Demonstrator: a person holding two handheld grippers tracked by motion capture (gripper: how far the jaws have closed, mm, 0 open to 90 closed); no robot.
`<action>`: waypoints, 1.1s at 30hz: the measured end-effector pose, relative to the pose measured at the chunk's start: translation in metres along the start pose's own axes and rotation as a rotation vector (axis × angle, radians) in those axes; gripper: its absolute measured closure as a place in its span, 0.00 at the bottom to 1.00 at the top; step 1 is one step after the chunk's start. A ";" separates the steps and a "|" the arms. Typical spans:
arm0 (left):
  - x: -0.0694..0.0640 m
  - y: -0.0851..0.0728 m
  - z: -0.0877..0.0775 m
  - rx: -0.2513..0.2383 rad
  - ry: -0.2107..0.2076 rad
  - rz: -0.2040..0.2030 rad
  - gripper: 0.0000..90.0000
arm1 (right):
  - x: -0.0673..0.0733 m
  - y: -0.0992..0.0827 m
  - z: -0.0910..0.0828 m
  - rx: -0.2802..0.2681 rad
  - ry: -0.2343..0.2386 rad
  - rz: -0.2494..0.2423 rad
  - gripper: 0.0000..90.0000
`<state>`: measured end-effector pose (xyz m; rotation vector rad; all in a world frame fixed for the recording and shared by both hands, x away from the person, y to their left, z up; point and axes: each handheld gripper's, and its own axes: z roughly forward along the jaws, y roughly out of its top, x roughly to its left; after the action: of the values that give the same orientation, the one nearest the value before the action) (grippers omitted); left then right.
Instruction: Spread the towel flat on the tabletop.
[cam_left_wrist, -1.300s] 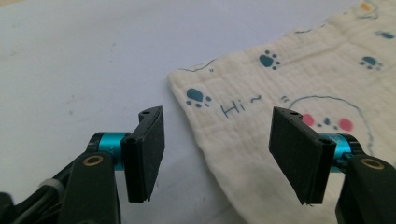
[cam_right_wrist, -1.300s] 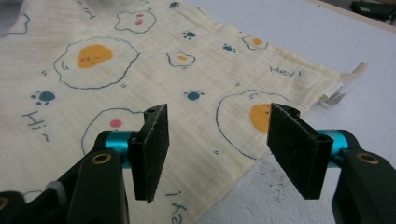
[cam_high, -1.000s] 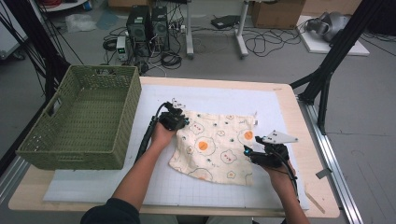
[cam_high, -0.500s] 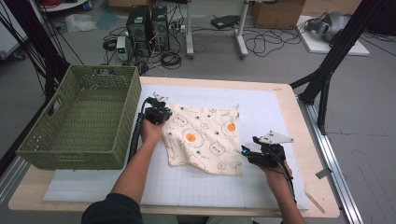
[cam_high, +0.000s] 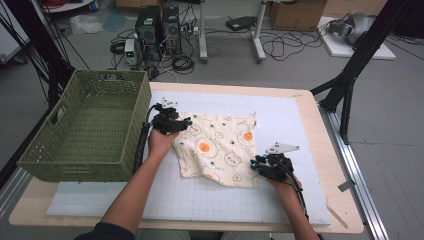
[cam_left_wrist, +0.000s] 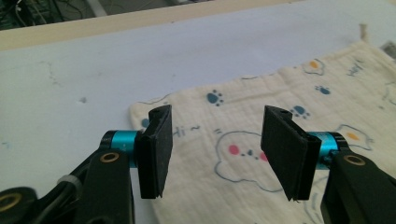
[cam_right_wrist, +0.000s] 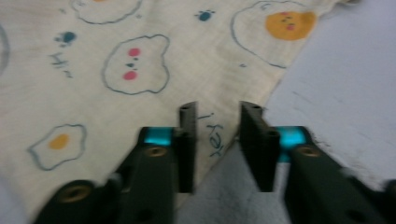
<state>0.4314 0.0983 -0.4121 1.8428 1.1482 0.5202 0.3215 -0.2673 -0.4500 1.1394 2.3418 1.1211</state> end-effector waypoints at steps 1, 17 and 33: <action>-0.003 0.000 -0.002 -0.005 -0.010 0.005 0.49 | 0.001 0.001 -0.001 0.011 0.014 -0.002 0.96; -0.024 -0.044 -0.052 -0.044 -0.095 0.038 0.44 | -0.009 -0.006 -0.021 -0.037 -0.137 0.011 0.68; -0.045 -0.087 -0.064 0.088 -0.192 0.102 0.43 | 0.005 -0.018 -0.041 -0.064 -0.122 0.002 0.56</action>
<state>0.3205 0.1049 -0.4479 1.9880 0.9662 0.3450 0.2856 -0.2916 -0.4369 1.1540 2.1976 1.0878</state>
